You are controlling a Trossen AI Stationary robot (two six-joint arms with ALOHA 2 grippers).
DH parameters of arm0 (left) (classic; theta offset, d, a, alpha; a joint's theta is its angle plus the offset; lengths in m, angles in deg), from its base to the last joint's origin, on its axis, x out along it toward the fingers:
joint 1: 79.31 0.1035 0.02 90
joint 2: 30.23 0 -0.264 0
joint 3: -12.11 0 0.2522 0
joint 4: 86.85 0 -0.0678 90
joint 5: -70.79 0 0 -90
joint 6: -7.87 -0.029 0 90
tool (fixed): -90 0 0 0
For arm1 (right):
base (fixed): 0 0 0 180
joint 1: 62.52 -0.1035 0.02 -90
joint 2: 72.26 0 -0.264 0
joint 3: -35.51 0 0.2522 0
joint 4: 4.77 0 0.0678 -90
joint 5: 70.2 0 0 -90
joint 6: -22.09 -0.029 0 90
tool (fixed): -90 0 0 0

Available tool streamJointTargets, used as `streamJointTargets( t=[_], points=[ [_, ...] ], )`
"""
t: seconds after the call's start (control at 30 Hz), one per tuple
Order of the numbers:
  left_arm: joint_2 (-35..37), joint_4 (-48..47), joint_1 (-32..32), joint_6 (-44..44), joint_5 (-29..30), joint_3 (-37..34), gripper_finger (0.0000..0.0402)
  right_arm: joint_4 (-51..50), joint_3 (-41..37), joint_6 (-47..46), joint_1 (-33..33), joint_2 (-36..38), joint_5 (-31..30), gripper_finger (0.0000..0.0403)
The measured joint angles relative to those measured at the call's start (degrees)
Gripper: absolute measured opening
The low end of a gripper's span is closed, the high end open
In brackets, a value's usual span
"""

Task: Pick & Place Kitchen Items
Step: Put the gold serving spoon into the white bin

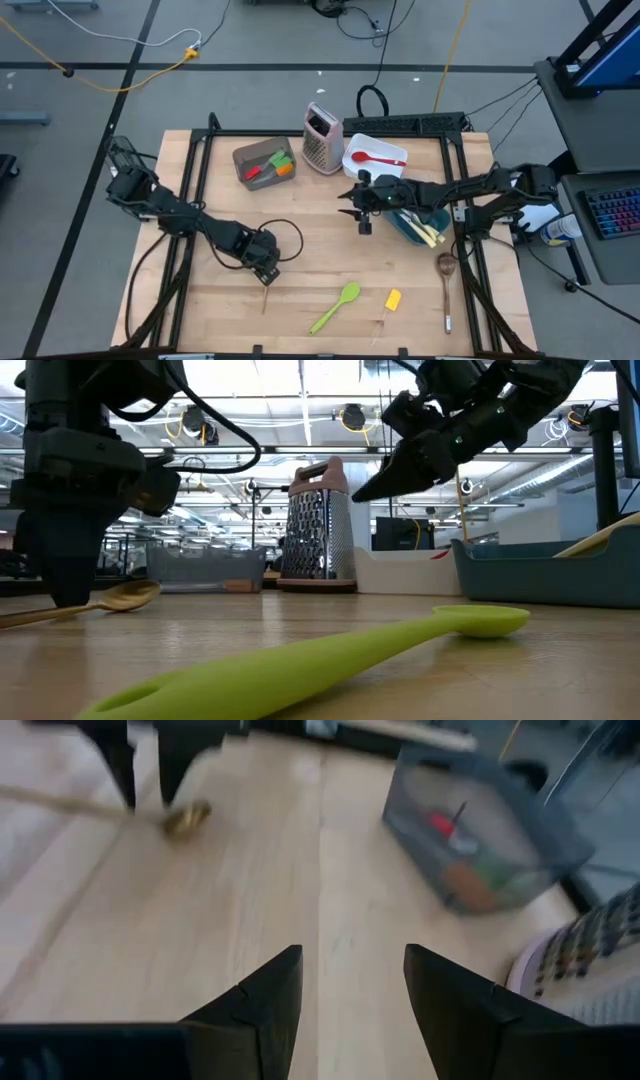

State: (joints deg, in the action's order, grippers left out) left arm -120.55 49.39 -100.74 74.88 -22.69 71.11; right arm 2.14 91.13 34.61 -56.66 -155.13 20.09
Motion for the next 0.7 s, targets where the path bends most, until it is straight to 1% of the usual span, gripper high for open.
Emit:
streamJointTargets(
  t=[0.13,0.23,0.33,0.43,0.57,0.63,0.7],
  points=[
    [0.0,0.1,0.4,-0.2,0.0,0.5,0.0175,6.8,-1.7,-1.3,0.0,0.0,0.0,0.0167],
    [0.0,0.2,0.4,0.3,0.0,0.5,0.0175,9.2,-2.6,-1.3,0.0,0.0,0.0,0.0167],
    [0.0,0.7,0.4,1.2,0.0,0.5,0.0175,9.6,-3.3,-1.3,0.0,0.0,0.0,0.0169],
    [0.0,3.2,0.4,1.3,0.4,0.5,0.0175,9.5,-3.6,-1.1,0.0,0.0,0.0,0.0169],
    [-0.3,7.2,0.4,1.0,3.8,0.7,0.0175,9.6,-3.6,-1.1,0.0,0.0,0.0,0.0169],
    [-0.5,7.2,0.3,0.4,5.3,0.7,0.0175,9.5,-3.6,-1.4,0.0,0.0,0.0,0.0167],
    [-0.5,6.2,0.3,0.3,5.4,0.7,0.0175,9.5,-3.6,-1.4,0.0,0.0,0.0,0.0165]
  ],
)
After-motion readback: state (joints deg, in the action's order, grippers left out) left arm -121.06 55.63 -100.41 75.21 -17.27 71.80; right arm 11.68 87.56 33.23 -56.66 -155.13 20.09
